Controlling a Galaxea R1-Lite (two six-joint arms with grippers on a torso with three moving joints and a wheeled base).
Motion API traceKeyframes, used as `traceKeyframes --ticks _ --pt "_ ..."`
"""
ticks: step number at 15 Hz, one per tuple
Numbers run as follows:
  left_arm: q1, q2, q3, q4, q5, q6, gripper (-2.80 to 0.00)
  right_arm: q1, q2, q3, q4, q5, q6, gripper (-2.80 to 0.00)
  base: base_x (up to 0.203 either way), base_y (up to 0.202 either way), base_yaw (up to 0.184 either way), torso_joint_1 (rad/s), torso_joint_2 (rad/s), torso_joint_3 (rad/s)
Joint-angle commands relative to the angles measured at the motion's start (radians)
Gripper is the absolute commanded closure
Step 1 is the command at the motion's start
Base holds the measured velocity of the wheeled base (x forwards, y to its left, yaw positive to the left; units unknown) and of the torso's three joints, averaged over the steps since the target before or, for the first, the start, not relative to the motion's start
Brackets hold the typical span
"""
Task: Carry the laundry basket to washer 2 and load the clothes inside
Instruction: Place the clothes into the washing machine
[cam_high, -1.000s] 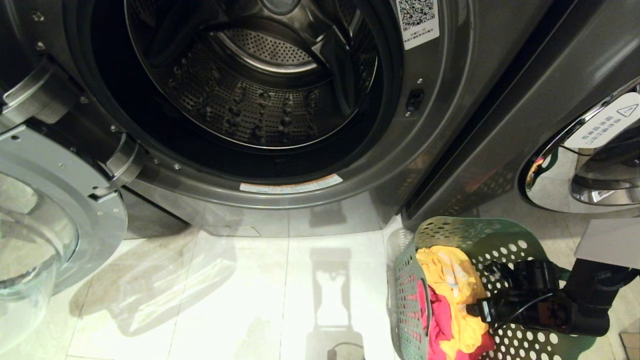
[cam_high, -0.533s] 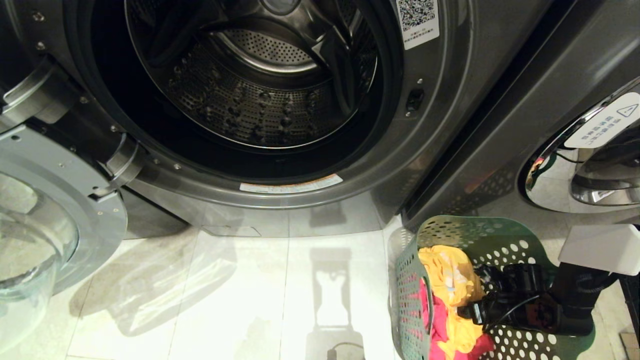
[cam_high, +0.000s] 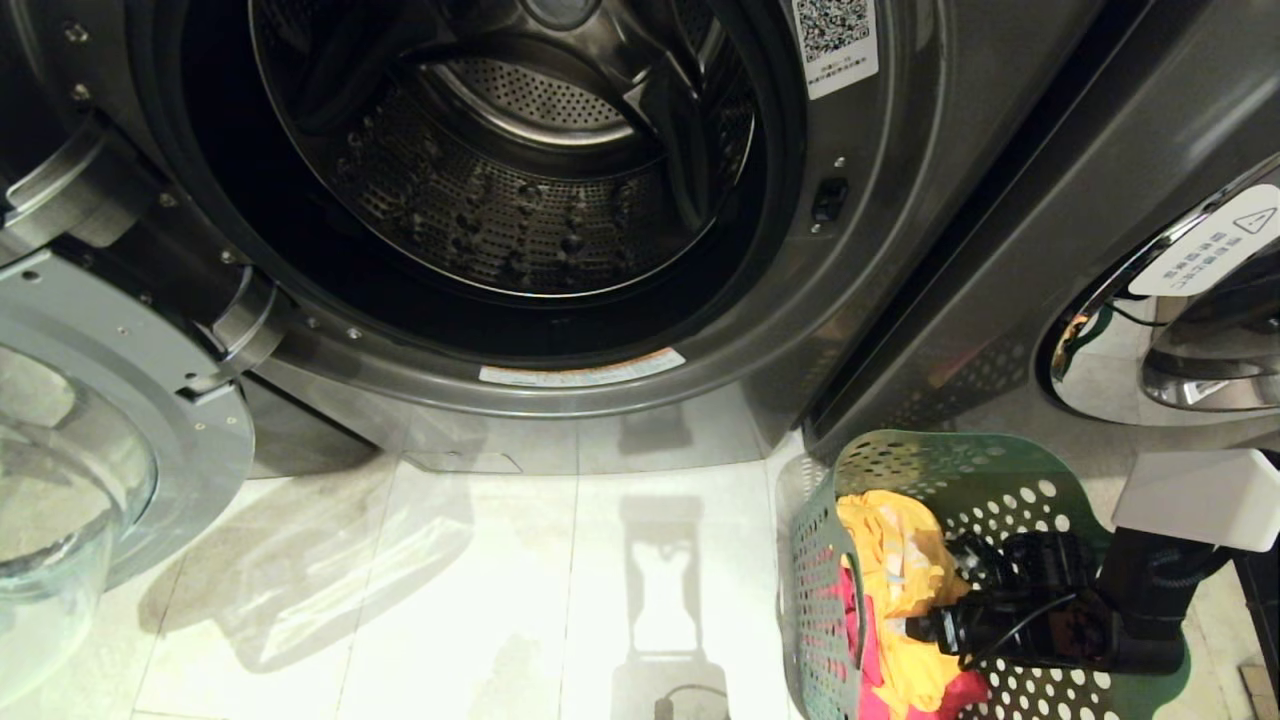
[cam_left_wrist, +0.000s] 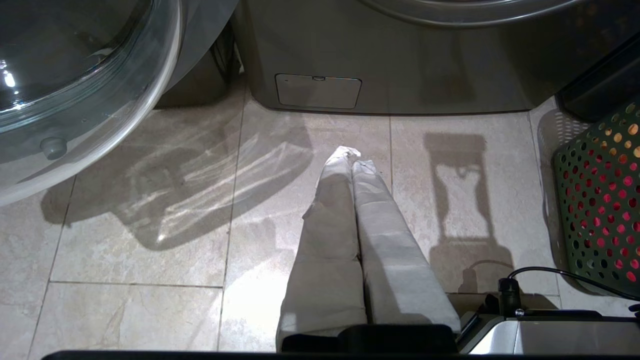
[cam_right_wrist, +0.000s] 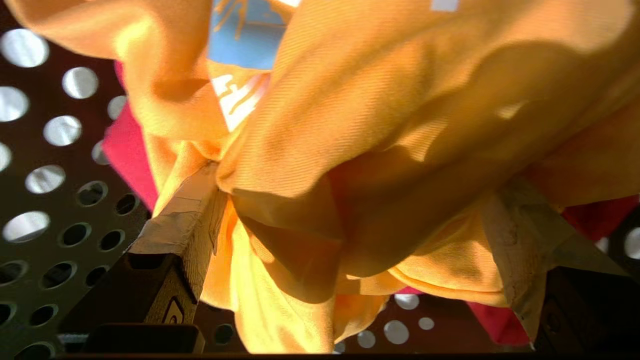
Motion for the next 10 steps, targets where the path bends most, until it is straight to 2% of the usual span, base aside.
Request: traceKeyframes --ticks 1,5,10 --pt "0.0 0.0 0.011 -0.001 0.0 -0.001 0.0 0.0 0.0 0.003 -0.003 0.031 -0.001 -2.8 0.0 0.0 0.0 0.0 0.0 0.0" --pt "0.0 0.0 0.011 -0.001 0.0 -0.001 0.0 -0.024 0.017 0.011 0.007 0.142 -0.009 -2.8 0.0 0.0 0.0 0.0 0.0 0.0" --pt "0.0 0.0 0.011 -0.001 0.0 -0.001 0.0 -0.023 0.064 0.001 0.005 0.176 -0.013 -2.8 0.0 0.0 0.0 0.0 0.0 0.0"
